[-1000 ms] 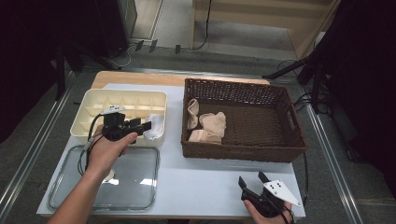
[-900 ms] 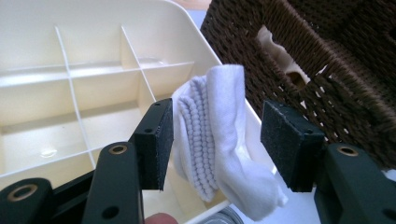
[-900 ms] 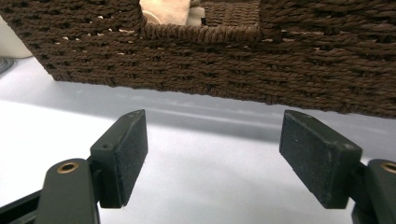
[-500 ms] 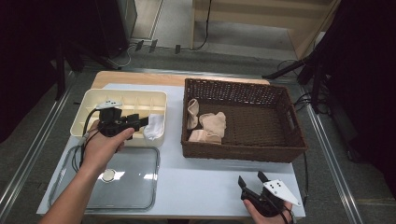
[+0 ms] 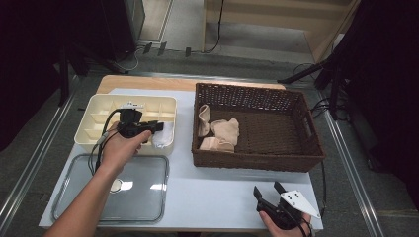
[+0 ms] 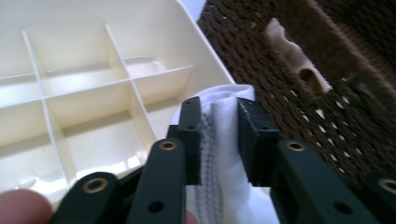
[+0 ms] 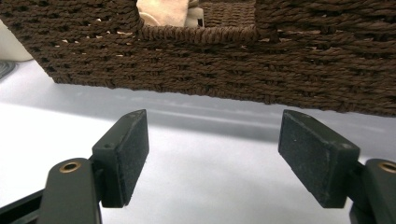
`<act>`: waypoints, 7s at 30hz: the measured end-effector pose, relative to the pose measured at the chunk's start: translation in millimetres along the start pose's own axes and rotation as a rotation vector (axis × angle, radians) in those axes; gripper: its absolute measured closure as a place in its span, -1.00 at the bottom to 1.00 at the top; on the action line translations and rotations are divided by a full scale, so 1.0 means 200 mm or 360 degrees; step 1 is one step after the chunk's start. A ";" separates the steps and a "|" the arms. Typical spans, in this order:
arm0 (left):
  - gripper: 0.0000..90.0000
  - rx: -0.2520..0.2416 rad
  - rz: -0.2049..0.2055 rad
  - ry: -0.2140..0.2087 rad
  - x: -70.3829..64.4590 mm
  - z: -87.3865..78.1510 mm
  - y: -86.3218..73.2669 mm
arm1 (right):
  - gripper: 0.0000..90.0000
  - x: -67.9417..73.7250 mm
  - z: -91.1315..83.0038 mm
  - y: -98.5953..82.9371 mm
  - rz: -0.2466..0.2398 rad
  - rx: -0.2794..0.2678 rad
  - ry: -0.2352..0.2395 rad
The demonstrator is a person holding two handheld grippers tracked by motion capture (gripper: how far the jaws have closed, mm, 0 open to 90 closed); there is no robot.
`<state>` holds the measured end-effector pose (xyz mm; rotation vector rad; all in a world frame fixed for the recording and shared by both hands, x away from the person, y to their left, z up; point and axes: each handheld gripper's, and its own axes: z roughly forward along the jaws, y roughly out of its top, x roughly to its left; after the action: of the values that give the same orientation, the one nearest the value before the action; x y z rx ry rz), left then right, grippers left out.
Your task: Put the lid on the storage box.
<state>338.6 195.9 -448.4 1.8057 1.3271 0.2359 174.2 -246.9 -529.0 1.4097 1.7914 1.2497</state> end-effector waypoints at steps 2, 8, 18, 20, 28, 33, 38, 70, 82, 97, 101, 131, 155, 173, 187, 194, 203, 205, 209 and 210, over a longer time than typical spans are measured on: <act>0.71 0.0037 0.0022 -0.0034 -0.01 0.00 -0.02 | -0.44 0.00 0.00 0.00 0.0005 0.0007 0.0000; 0.74 0.0122 -0.0074 -0.0079 0.01 0.04 -0.05 | -0.44 0.01 0.00 0.00 0.0005 0.0009 0.0001; 0.66 0.0200 0.0003 -0.0073 -0.01 0.09 -0.06 | -0.44 0.00 0.00 0.00 0.0008 0.0009 -0.0005; 0.55 0.0118 -0.0003 -0.0087 -0.01 0.04 -0.06 | -0.44 0.00 -0.01 0.00 0.0009 0.0007 -0.0010; -0.05 -0.0001 -0.0073 -0.0044 0.08 -0.01 -0.05 | -0.44 0.01 0.00 0.00 0.0009 0.0015 0.0003; -0.02 0.0076 -0.0058 -0.0095 0.04 0.04 -0.08 | -0.44 0.01 0.01 -0.01 0.0002 0.0019 0.0002; 0.43 0.0115 0.0003 -0.0023 0.00 0.04 -0.07 | -0.44 0.01 0.01 -0.01 0.0008 0.0022 0.0001; 0.47 0.0247 0.0043 0.0010 -0.01 0.06 -0.07 | -0.44 0.01 0.00 -0.01 0.0020 0.0010 -0.0004; 0.00 -0.0123 0.0037 -0.0028 0.03 -0.13 -0.20 | -0.44 0.03 -0.02 0.01 0.0017 -0.0014 -0.0002; -0.64 -0.0522 0.0145 0.0007 0.00 -0.30 -0.45 | -0.43 0.05 -0.04 0.06 0.0006 -0.0057 0.0022; -0.77 -0.0562 0.0155 0.0030 -0.01 -0.35 -0.51 | -0.43 0.05 -0.05 0.07 -0.0004 -0.0067 0.0025; -1.00 -0.0655 0.0204 0.0039 0.08 -0.42 -0.80 | -0.30 0.10 -0.07 0.31 -0.0036 -0.0119 0.0089; -1.00 -0.0657 0.0161 0.0041 0.15 -0.43 -0.81 | -0.20 0.24 0.26 0.65 -0.0151 0.0002 0.0139; -1.00 -0.0661 0.0160 0.0036 0.16 -0.44 -0.82 | -0.05 0.24 0.56 0.79 -0.0144 0.0211 0.0178; -1.00 -0.0690 0.0141 0.0000 0.17 -0.45 -0.81 | 0.28 0.27 0.71 0.87 -0.0181 0.0428 0.0193; -1.00 -0.0704 0.0133 -0.0006 0.18 -0.46 -0.80 | 0.05 0.25 0.82 0.87 -0.0165 0.0514 0.0080; -1.00 -0.0694 0.0149 -0.0014 0.16 -0.45 -0.80 | -0.36 0.20 0.91 0.87 -0.0055 0.0680 0.0026; -1.00 -0.0696 0.0157 -0.0016 0.15 -0.45 -0.80 | -0.35 0.19 0.94 0.87 -0.0030 0.0738 0.0037; -1.00 -0.0698 0.0166 -0.0016 0.14 -0.45 -0.80 | -0.22 0.18 0.99 0.86 -0.0018 0.0801 0.0038; -1.00 -0.0700 0.0168 -0.0020 0.14 -0.45 -0.80 | -0.17 0.17 1.00 0.86 -0.0027 0.0814 0.0028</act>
<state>186.1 277.6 -518.1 1.4988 1.0707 0.5294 407.7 -143.1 -455.8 1.6419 2.2329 0.8231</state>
